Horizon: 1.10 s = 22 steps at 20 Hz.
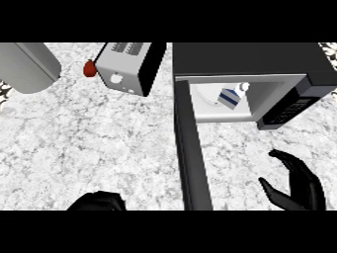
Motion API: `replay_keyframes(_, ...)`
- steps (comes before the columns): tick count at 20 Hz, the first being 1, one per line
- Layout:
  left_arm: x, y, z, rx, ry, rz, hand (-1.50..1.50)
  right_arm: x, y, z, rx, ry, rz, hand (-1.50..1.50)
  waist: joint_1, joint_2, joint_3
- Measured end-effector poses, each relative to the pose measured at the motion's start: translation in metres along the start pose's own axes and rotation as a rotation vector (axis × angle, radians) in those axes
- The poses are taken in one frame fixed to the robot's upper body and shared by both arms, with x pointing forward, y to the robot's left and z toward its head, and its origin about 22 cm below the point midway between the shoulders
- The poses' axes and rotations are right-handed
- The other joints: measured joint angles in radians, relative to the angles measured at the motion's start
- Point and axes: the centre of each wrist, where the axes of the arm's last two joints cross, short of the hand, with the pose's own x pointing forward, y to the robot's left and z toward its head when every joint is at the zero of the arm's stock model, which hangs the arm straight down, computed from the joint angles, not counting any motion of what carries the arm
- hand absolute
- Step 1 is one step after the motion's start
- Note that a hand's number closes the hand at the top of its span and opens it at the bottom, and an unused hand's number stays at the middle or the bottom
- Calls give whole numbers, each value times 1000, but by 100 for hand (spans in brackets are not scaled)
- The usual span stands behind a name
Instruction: Pick up the milk, place it into the microwave and close the microwave
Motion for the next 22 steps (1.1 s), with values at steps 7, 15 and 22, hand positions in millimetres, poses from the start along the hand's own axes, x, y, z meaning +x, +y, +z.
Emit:
replay_keyframes(7, -11, -23, -58, -73, 6, -75, 150, 46, -42, 18, -59, -24, -22, -150, 6, 4, 1)
replay_keyframes(15, -22, -68, -118, -198, -19, -165, 150, 81, -58, 24, -47, -59, 33, -150, 4, 5, 1)
replay_keyframes(22, -44, -105, -145, -268, 55, -218, 150, 109, -62, 12, 1, -126, 21, -150, -15, 8, 0)
